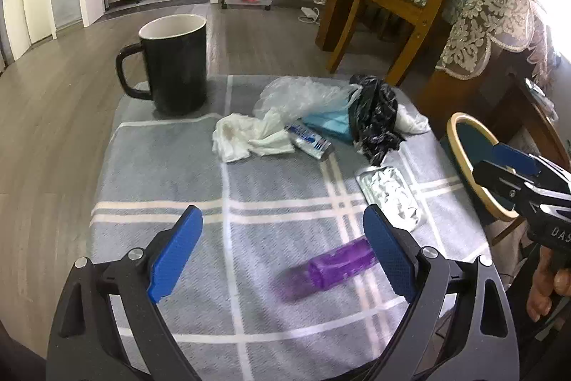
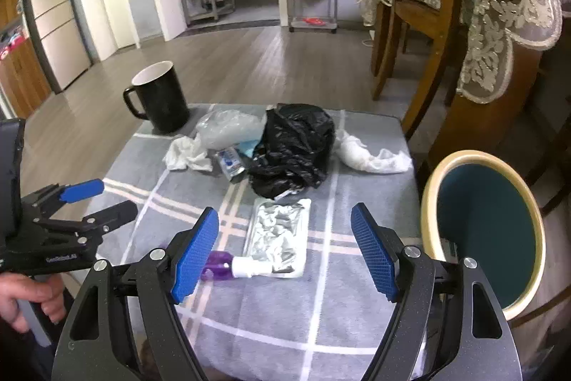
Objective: Collect trash
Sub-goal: 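Move both tools back from the bin to the trash on the table, then grasp the purple spray bottle with the left tool while the right tool nears the black bag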
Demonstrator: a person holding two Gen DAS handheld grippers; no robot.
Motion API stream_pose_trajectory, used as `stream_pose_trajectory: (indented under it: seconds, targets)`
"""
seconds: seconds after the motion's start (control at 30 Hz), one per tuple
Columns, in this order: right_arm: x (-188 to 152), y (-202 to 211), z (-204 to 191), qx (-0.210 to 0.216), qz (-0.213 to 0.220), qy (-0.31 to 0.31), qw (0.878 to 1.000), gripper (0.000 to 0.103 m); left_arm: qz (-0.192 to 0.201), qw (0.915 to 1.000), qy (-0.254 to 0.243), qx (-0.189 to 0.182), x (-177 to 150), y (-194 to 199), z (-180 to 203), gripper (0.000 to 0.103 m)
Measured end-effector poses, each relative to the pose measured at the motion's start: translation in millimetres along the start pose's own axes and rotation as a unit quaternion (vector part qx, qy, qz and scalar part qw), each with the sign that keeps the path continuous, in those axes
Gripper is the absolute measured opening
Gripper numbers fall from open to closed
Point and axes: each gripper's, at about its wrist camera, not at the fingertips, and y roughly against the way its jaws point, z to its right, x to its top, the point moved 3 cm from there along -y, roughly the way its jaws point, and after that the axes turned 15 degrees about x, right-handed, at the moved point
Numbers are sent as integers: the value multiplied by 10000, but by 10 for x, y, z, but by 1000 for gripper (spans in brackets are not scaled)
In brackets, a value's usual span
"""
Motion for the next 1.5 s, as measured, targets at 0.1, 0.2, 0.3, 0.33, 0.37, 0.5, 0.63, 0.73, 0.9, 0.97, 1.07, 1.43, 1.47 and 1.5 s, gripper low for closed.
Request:
stream_pose_trajectory:
  seconds: [0.1,0.2,0.3,0.33,0.37,0.5,0.63,0.73,0.9,0.97,1.07,1.43,1.47,1.5]
  targets:
    - [-27,-27,-37,66,-41,-11,10000,77,-14,10000,-19,41,-39,9,-37,90]
    - [-60,-48,-70,111,-87,11,9999,77,-36,10000,-61,70,-93,22,-54,90]
    - [-104,-76,-104,125,-152,58,9998,77,-64,9998,-168,85,-143,12,-25,90]
    - [-120,-84,-100,126,-176,51,9998,77,-68,9997,-203,75,-154,9,-9,90]
    - [-144,-95,-91,132,-215,31,9997,77,-71,9997,-243,63,-166,6,12,90]
    - [-232,-131,-48,105,-349,12,9993,77,-65,9985,-551,9,-225,-23,168,90]
    - [-300,-167,32,57,-462,-46,9989,77,-102,9957,-920,-6,-313,-92,328,89]
    - [-334,-187,91,77,-513,-161,9985,77,-218,9930,-1158,-36,-382,-174,437,88]
    - [-380,-238,177,98,-611,-337,9975,77,-167,9870,-1595,-107,-425,-259,612,86]
    - [-401,-264,226,88,-662,-430,9968,77,-123,9837,-1784,-165,-416,-294,686,86]
    - [-419,-288,312,52,-697,-571,9959,77,-97,9801,-1964,-267,-399,-343,774,84]
    - [-427,-317,559,83,-653,-1089,9919,77,-179,9619,-2689,-459,-514,-419,1066,56]
    - [-404,-328,572,114,-629,-1121,9916,77,-214,9618,-2685,-494,-522,-402,1058,52]
    - [-374,-338,583,132,-608,-1139,9915,77,-240,9620,-2673,-506,-527,-395,1050,49]
